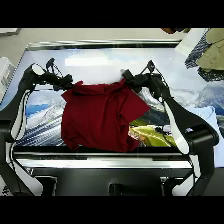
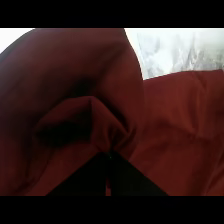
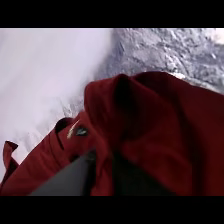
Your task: Fold the clothes and pants, and hang the long-sleeved shirts on hangers.
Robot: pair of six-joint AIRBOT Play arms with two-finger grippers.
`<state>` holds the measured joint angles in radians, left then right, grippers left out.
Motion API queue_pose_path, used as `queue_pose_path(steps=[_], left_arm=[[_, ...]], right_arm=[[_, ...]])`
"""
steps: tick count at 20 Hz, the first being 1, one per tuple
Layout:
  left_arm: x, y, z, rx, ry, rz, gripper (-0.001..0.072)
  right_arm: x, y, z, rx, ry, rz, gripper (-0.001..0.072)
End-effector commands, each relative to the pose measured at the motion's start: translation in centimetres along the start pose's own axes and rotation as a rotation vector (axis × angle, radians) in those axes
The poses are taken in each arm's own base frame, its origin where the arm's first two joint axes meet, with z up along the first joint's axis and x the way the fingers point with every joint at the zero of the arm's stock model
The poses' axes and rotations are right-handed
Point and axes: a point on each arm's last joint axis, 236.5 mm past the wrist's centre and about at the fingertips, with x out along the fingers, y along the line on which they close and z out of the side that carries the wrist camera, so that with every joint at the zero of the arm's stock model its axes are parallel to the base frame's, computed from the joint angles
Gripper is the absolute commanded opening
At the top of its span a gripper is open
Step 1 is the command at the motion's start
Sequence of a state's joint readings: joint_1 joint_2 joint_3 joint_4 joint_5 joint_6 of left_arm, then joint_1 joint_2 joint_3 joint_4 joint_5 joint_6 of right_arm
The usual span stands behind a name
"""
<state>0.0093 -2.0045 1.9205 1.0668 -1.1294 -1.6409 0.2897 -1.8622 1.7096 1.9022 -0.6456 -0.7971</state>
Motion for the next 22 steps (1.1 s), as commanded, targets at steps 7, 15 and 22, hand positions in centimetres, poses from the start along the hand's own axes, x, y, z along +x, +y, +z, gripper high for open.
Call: queue_pose_path(steps=[7, 15, 22], left_arm=[[-3.4, 2.6, 0.0, -0.054, 0.034, 0.006, 0.0014], [-4.3, 3.3, -1.7, -0.070, 0.110, 0.012, 0.0014], [-4.3, 3.4, -1.7, -0.071, 0.111, 0.013, 0.0015]], right_arm=[[-17.5, -9.4, 3.9, -0.195, 0.277, -0.257, 0.0425], [-18.6, -19.0, -12.6, -0.059, 0.792, -0.217, 0.0503], [-16.2, -23.0, -23.2, 0.000, 0.903, -0.306, 0.0482]])
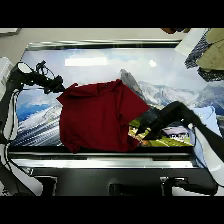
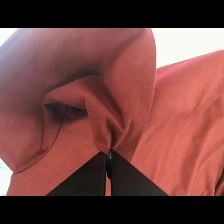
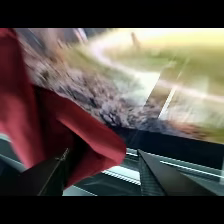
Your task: Fold the clothes and pants, and hang the long-sleeved shirts on hangers.
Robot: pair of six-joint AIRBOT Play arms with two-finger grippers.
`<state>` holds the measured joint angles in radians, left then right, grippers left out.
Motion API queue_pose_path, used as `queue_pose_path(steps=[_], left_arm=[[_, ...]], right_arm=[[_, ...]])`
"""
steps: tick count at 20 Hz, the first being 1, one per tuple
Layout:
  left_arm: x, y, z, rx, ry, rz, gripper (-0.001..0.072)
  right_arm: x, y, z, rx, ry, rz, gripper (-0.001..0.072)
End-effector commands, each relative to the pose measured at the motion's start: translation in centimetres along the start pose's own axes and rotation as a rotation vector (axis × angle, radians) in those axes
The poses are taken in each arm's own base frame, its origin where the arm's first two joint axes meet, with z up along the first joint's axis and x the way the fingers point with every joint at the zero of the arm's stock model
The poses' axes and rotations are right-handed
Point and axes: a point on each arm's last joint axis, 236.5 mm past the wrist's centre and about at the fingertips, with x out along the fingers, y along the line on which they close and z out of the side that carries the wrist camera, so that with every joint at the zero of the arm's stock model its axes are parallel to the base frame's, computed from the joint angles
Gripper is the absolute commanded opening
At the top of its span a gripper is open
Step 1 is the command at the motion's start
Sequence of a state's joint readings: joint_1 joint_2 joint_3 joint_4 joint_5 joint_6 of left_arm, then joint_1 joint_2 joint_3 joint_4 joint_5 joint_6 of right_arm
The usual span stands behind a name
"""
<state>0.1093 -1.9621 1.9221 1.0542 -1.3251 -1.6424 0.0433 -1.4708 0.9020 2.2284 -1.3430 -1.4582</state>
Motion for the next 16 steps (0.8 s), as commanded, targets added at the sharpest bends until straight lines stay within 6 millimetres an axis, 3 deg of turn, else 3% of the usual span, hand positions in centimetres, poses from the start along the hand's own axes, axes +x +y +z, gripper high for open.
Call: queue_pose_path(steps=[1, 2, 4, 5, 6, 8, 10, 13, 14, 16], left_arm=[[0.0, 0.1, -0.1, -0.001, 0.003, 0.001, 0.0015], [0.0, 0.1, -0.1, -0.001, 0.003, 0.001, 0.0015], [0.0, 0.1, -0.1, -0.001, 0.002, 0.001, 0.0015], [0.0, 0.1, -0.1, 0.000, 0.003, 0.001, 0.0014], [-0.1, 0.1, 0.0, 0.000, 0.002, 0.001, 0.0015], [-0.1, 0.2, -0.3, -0.001, 0.012, 0.003, 0.0014], [-0.3, 0.5, -0.9, -0.006, 0.040, 0.009, 0.0014], [-0.4, 1.1, -2.1, -0.006, 0.094, 0.027, 0.0014], [-0.3, 1.1, -2.5, -0.006, 0.111, 0.029, 0.0014], [0.0, 0.9, -3.6, -0.002, 0.153, 0.031, 0.0014]], right_arm=[[3.8, -0.3, -1.8, 0.044, 0.024, -0.019, 0.0482], [4.2, 0.0, -1.8, 0.051, 0.016, -0.025, 0.0478], [4.7, 0.4, -1.8, 0.052, 0.004, -0.033, 0.0372], [4.8, 0.6, -1.9, 0.052, 0.005, -0.029, 0.0227], [4.5, 0.8, -1.9, 0.052, 0.007, -0.025, 0.0036], [1.9, 1.0, 0.0, 0.048, -0.034, -0.019, 0.0028], [-4.3, 1.6, 4.6, 0.110, -0.176, 0.035, 0.0029], [-17.9, 2.5, 12.4, 0.176, -0.544, 0.181, 0.0028], [-22.3, 2.8, 14.3, 0.170, -0.675, 0.220, 0.0028], [-28.4, 3.5, 17.2, 0.173, -0.897, 0.286, 0.0029]])
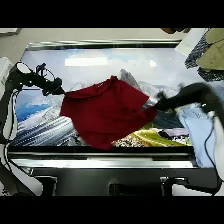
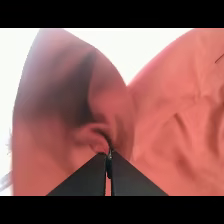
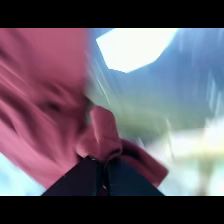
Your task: Fold the clothes and pants, and hang the long-sleeved shirts on hangers.
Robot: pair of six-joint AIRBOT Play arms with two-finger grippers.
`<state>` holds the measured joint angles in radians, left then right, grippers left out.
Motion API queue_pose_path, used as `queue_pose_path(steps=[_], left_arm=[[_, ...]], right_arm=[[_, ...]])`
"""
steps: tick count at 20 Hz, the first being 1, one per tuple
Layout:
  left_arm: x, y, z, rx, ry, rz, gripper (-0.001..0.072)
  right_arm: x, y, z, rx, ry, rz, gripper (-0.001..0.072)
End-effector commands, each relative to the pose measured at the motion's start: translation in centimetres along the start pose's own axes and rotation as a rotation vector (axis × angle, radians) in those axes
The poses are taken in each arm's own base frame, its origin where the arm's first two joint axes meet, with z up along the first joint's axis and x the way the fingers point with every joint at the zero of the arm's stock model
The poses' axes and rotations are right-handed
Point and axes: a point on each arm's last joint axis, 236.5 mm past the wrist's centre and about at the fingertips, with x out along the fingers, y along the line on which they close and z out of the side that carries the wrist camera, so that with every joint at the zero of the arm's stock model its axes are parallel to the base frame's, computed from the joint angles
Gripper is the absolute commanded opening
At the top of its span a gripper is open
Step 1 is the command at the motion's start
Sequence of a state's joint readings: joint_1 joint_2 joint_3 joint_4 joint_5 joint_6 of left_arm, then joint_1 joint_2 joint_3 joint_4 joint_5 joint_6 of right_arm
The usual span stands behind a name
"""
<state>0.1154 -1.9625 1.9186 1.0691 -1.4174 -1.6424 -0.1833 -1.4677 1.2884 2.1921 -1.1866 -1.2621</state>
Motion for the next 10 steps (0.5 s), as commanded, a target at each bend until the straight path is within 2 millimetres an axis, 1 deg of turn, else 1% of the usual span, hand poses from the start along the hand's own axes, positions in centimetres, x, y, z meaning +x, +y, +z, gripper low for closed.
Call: queue_pose_path(steps=[1, 2, 3, 5, 6, 7, 8, 9, 10], left_arm=[[0.8, -0.2, -2.0, 0.002, 0.079, 0.011, 0.0014], [1.3, -0.4, -2.6, -0.002, 0.096, 0.013, 0.0015], [1.9, -0.7, -3.1, -0.001, 0.114, 0.015, 0.0014], [3.0, -1.1, -4.0, 0.007, 0.144, 0.019, 0.0014], [3.3, -1.2, -4.2, 0.010, 0.152, 0.020, 0.0015], [3.4, -1.4, -4.3, 0.014, 0.154, 0.020, 0.0014], [3.3, -1.5, -4.4, 0.010, 0.154, 0.020, 0.0014], [3.3, -1.4, -4.4, -0.006, 0.156, 0.021, 0.0015], [3.1, -1.3, -4.5, -0.018, 0.163, 0.023, 0.0015]], right_arm=[[-7.1, 3.5, 11.0, 0.043, -0.407, 0.143, 0.0029], [-6.5, 3.9, 11.9, 0.054, -0.436, 0.158, 0.0029], [-5.1, 4.0, 12.0, 0.052, -0.427, 0.154, 0.0029], [-1.1, 4.1, 10.8, 0.032, -0.355, 0.124, 0.0029], [0.3, 4.2, 10.2, 0.000, -0.329, 0.111, 0.0030], [1.0, 4.6, 9.8, -0.041, -0.320, 0.104, 0.0030], [0.9, 4.9, 9.8, -0.046, -0.327, 0.112, 0.0040], [0.1, 5.6, 10.2, -0.047, -0.352, 0.131, 0.0126], [-1.3, 6.0, 10.3, -0.054, -0.361, 0.143, 0.0232]])
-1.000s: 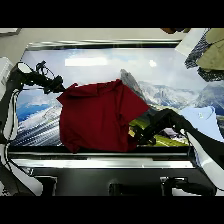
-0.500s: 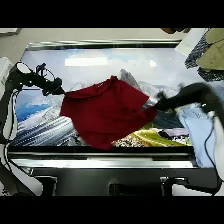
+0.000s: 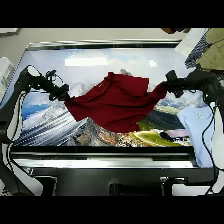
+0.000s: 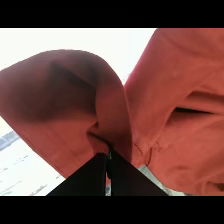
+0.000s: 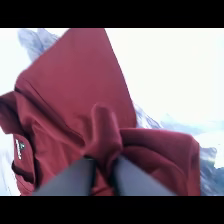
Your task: Fold the clothes and pants, and hang the long-sleeved shirts on hangers.
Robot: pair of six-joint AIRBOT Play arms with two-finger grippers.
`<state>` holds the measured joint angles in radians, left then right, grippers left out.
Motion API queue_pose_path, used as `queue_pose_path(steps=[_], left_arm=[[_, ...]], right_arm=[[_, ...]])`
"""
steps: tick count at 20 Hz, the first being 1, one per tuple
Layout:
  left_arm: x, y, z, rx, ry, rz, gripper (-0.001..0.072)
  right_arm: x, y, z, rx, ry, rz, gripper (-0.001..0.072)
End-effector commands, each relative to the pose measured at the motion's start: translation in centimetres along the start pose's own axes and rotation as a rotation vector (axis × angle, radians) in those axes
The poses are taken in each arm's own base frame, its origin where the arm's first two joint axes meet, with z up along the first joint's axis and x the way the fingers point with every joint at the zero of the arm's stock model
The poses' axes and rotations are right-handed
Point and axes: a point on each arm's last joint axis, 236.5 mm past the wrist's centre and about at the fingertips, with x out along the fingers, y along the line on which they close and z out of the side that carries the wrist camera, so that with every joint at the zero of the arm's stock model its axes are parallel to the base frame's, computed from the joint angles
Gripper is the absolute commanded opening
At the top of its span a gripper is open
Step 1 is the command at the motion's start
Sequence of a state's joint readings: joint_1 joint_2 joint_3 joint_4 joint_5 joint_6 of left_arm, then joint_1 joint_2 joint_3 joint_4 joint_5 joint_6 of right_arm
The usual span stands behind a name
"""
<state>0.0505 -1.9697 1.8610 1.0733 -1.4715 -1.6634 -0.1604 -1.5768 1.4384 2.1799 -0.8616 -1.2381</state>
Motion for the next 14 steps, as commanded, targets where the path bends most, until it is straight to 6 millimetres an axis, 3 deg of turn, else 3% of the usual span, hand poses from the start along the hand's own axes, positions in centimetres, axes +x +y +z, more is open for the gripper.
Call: queue_pose_path(steps=[1, 2, 4, 7, 9, 12, 14], left_arm=[[0.1, 0.1, -0.7, -0.026, 0.031, 0.004, 0.0015], [0.0, 0.3, -0.9, -0.029, 0.040, 0.005, 0.0014], [-0.1, 0.5, -1.2, -0.034, 0.050, 0.006, 0.0015], [-0.3, 0.7, -2.0, -0.037, 0.086, 0.009, 0.0015], [-0.4, 0.9, -2.2, -0.039, 0.096, 0.010, 0.0014], [-0.5, 0.9, -2.2, -0.040, 0.093, 0.010, 0.0015], [-0.4, 0.9, -2.2, -0.040, 0.094, 0.010, 0.0015]], right_arm=[[-2.4, 1.7, 1.5, -0.077, -0.035, 0.031, 0.0375], [-4.2, 1.5, 1.8, -0.115, -0.021, 0.021, 0.0384], [-7.8, -1.2, 0.7, -0.159, 0.070, -0.038, 0.0387], [-11.0, -6.1, -3.4, -0.147, 0.293, -0.111, 0.0397], [-9.9, -8.2, -7.8, -0.122, 0.415, -0.116, 0.0557], [-6.2, -9.9, -17.2, -0.063, 0.586, -0.082, 0.0564], [-3.7, -10.5, -22.1, -0.061, 0.628, -0.093, 0.0563]])
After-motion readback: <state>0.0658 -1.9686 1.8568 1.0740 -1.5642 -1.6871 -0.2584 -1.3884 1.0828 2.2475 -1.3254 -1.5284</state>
